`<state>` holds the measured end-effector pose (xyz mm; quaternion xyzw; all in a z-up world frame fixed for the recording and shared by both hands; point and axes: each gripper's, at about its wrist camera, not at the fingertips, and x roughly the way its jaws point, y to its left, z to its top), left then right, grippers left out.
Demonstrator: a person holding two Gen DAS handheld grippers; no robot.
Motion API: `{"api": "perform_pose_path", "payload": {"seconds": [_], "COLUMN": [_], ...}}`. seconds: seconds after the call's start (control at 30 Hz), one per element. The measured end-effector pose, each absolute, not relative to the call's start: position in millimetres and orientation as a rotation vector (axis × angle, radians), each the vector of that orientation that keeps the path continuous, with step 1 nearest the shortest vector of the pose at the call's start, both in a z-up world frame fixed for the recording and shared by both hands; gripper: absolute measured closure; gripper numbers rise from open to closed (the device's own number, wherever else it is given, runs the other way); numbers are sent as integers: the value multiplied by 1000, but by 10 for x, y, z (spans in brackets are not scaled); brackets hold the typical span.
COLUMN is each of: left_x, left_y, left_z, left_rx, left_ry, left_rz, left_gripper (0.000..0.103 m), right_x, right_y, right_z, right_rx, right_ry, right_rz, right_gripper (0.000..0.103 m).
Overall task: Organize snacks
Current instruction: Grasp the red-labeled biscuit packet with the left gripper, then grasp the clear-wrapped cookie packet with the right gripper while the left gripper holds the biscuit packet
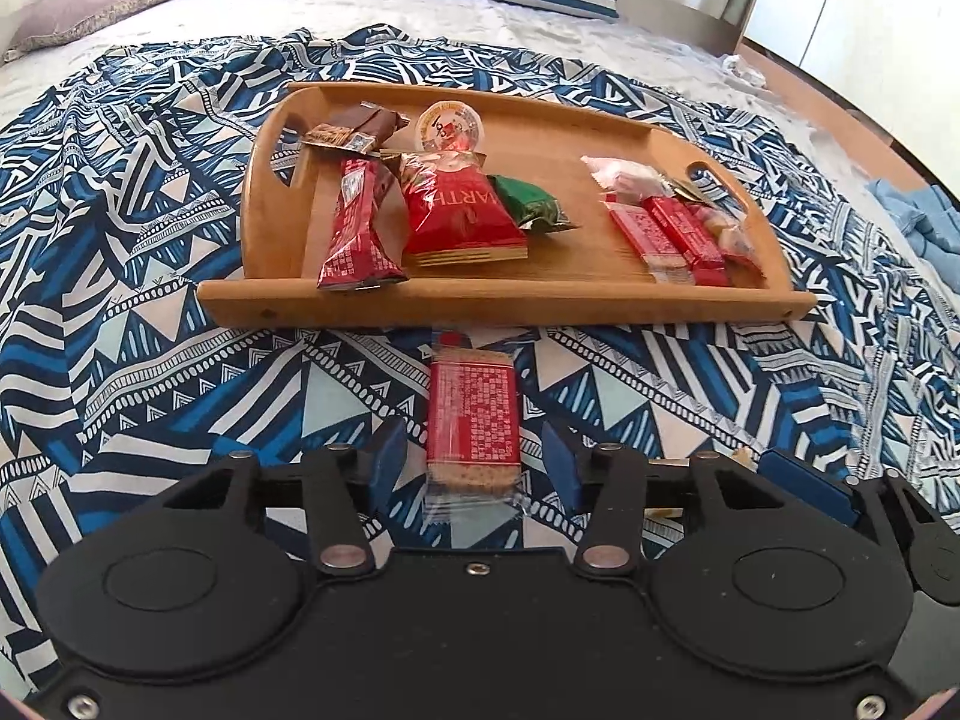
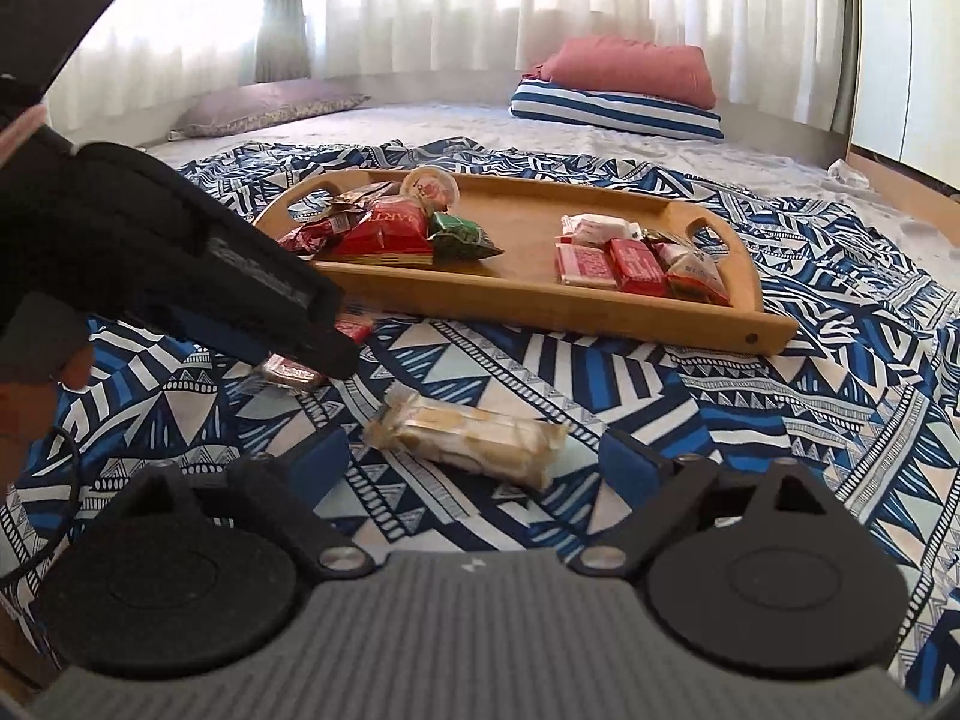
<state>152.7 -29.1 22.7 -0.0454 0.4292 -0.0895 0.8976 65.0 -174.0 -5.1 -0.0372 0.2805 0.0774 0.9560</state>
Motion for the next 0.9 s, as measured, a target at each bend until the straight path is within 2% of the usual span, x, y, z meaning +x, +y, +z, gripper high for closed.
{"api": "perform_pose_path", "payload": {"seconds": [0.5,0.8,0.9], "left_x": [1524,1514,1511], "left_y": [-334,-313,-298], "left_z": [187,184,189], "left_rx": [-50,-43,-37], "left_ry": [885,883,882], "left_rz": [-198,-191,-183], "left_gripper": [57,64,69], "right_x": [639,618,614], "right_y": [-1753,-1756,-1757], "right_z": [-83,-80,-79], "right_rx": [-40,-34,-32], "right_ry": [545,542,540], "right_rz": [116,127,132], "right_gripper": [8,15,19]}}
